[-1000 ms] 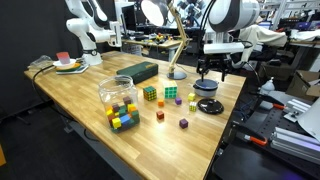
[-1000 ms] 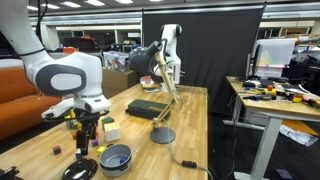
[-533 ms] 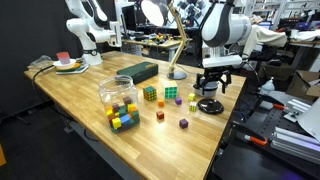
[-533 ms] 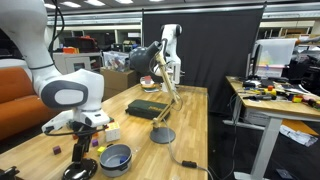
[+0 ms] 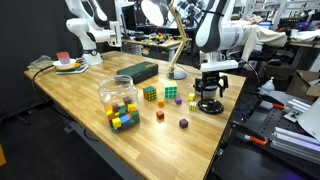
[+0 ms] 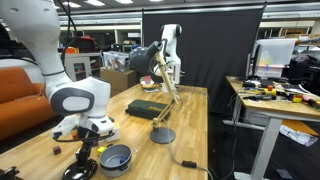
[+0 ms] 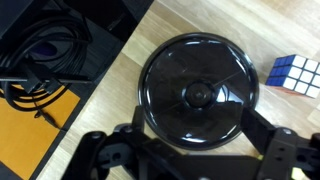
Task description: Put the blue block in the pot and cover it with the lid on the table
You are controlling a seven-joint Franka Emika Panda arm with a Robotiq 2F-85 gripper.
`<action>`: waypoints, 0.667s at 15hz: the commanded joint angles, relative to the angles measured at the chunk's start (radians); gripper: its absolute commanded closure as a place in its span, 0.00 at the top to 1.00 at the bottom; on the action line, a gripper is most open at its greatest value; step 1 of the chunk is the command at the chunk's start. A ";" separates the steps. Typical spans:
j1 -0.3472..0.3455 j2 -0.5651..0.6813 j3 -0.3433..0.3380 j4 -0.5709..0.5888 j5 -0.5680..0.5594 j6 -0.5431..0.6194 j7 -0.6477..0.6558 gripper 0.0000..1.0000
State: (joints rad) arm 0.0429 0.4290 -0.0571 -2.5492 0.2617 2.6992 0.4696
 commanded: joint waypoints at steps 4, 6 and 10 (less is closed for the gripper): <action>-0.035 0.002 0.041 0.009 0.063 -0.052 -0.075 1.00; -0.037 0.001 0.046 0.004 0.076 -0.068 -0.079 1.00; -0.040 0.010 0.043 0.001 0.077 -0.085 -0.083 0.88</action>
State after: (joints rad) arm 0.0333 0.4368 -0.0310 -2.5511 0.3105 2.6408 0.4292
